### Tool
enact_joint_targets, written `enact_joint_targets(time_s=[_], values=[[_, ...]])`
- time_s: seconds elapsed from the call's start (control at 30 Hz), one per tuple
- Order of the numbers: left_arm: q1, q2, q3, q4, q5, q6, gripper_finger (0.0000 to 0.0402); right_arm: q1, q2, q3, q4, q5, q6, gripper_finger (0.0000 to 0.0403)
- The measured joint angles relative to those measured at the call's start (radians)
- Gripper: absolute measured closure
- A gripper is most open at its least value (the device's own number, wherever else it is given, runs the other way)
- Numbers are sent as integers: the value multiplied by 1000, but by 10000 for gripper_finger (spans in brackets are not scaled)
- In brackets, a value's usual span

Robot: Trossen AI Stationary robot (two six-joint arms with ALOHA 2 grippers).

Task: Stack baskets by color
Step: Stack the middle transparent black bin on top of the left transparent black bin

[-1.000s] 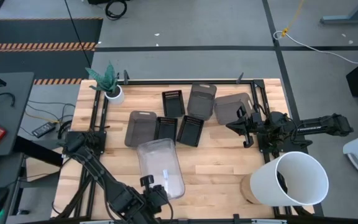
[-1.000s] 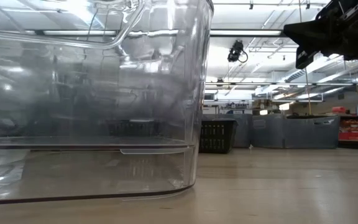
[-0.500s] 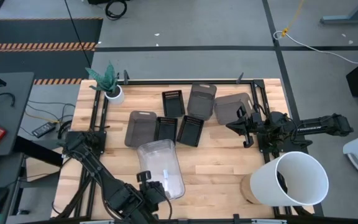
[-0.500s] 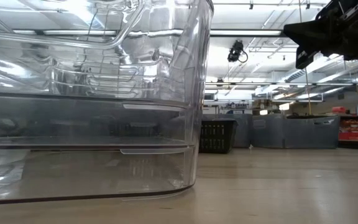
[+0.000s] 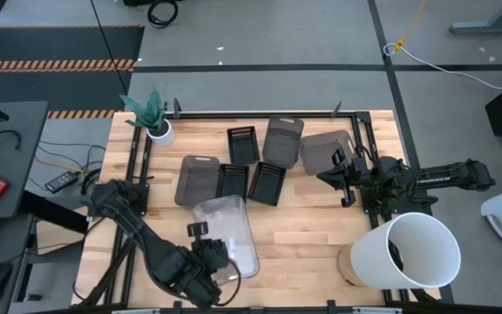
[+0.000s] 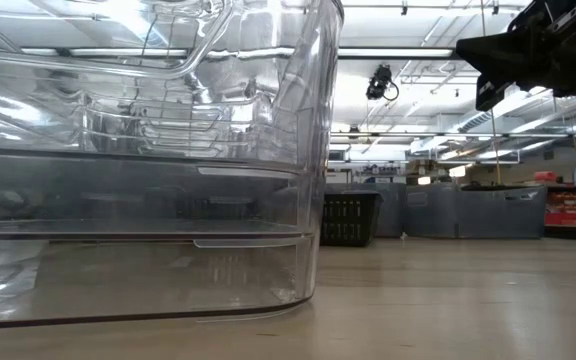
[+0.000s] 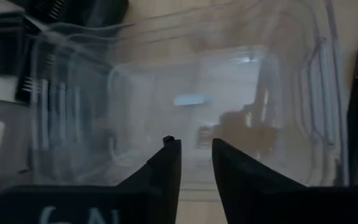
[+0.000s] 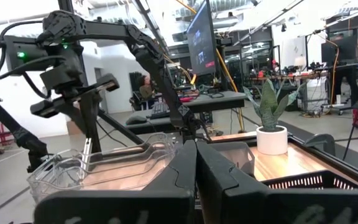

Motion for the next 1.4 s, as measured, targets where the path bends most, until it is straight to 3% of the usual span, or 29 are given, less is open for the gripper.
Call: enact_joint_targets(time_s=[0.37,0.83,1.0,1.4], values=[[114,-63,-1,-94,-35,152,352,0,0,0,0,0,0,393],[283,-140,-1,-87,-57,423,379,0,0,0,0,0,0,393],[391,-143,-1,-45,-64,538,383,0,0,0,0,0,0,393],[715,-131,-1,249,216,831,384,0,0,0,0,0,0,393]])
